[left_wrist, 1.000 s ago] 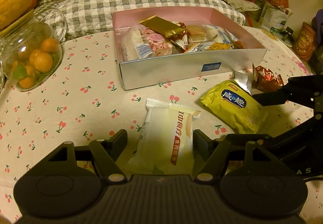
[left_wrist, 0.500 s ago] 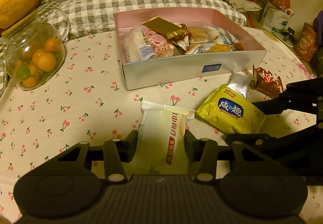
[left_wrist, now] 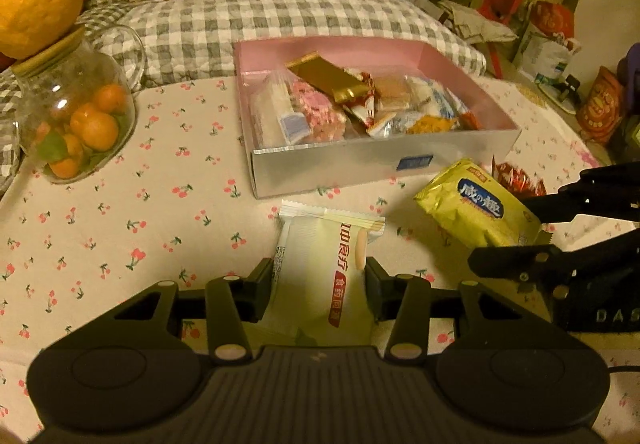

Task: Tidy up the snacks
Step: 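Grasp the white bread pack with the left tool while the right tool grasps the yellow pack, then lift both held packs and carry them over the pink box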

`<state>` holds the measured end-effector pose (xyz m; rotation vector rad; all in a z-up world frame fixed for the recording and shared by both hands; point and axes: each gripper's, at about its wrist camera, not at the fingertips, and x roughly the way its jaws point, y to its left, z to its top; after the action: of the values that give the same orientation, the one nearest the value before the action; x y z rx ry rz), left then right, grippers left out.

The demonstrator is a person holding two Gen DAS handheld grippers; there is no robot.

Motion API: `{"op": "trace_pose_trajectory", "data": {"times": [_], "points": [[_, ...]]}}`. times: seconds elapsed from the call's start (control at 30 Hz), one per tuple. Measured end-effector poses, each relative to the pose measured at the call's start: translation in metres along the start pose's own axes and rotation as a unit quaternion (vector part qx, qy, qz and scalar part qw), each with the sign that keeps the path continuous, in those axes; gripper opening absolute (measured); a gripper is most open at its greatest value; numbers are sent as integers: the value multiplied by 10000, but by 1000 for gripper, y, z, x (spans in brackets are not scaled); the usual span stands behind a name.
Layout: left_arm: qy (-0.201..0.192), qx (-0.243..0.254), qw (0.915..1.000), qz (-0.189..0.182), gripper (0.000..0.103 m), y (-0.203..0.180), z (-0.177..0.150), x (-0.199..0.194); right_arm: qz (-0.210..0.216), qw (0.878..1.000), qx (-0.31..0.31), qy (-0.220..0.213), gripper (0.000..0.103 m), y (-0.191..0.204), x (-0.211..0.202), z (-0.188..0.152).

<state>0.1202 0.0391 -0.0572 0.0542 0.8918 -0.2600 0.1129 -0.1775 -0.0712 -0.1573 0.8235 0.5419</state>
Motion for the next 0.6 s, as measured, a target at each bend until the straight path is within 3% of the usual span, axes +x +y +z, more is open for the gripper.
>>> {"op": "trace_pose_trajectory", "data": {"times": [0.37,0.6], "points": [[-179,-229,9996,-40,43,0,16,-8,-197,9993,278,-180,48,-18,-9,12],[-411,-220,9988,-139,43,-8,43,-12,-450,9968,560,-350,48,-42,-12,27]]}}
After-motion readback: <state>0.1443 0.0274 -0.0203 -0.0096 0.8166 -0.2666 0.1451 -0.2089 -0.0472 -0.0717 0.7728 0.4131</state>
